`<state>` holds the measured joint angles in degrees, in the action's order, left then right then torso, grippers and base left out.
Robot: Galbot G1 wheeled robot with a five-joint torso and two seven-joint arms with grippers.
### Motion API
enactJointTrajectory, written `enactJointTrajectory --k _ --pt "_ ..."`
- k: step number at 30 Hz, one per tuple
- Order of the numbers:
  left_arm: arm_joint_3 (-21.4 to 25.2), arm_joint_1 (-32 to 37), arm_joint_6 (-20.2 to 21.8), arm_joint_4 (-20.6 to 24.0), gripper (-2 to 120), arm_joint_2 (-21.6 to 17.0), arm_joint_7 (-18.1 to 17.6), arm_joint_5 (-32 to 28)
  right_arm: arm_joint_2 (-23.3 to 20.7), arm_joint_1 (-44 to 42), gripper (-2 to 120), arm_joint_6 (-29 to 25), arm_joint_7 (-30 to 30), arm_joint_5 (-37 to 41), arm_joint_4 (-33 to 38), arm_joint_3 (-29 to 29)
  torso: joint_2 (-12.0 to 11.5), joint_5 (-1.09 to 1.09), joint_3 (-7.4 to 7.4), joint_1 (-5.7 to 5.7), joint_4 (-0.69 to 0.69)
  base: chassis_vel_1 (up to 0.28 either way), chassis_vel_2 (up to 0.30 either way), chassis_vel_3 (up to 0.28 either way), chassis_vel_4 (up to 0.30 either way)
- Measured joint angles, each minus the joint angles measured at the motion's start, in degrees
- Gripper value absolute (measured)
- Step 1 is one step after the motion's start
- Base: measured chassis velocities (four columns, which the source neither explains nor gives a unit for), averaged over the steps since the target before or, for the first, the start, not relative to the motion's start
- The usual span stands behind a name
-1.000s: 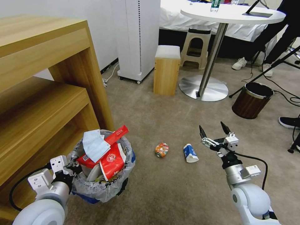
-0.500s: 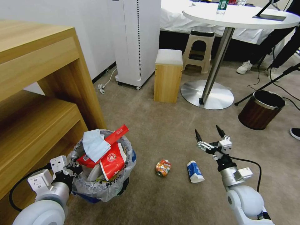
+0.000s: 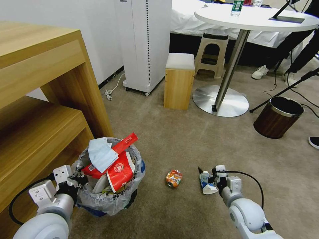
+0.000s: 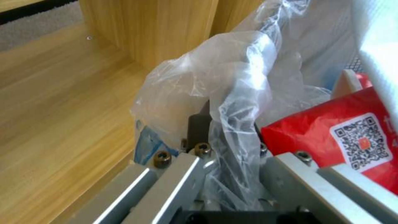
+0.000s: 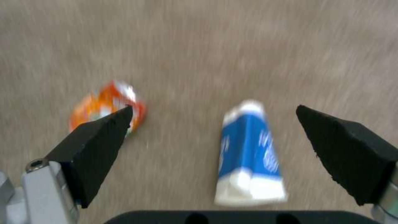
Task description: Pick up the trash bin and place the garbage on the floor into it.
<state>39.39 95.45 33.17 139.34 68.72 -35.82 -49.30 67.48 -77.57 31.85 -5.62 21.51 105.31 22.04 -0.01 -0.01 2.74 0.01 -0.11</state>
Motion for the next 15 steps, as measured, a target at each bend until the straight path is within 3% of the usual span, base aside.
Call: enactJointTrajectory --k 5,15 --pt "0.1 0.4 0.0 0.2 0 0.1 0.0 0.0 -0.1 3.9 100 7.7 -3.0 2.4 -3.7 -3.5 0.0 -0.01 0.0 0.0 0.01 0.0 0.0 0.0 0.0" --pt "-0.2 1.3 0.0 1.1 0 0.6 -0.1 0.9 1.1 9.7 100 10.6 -4.8 3.9 -12.9 -7.3 0.0 0.01 0.01 0.0 0.01 0.0 0.0 0.0 0.0"
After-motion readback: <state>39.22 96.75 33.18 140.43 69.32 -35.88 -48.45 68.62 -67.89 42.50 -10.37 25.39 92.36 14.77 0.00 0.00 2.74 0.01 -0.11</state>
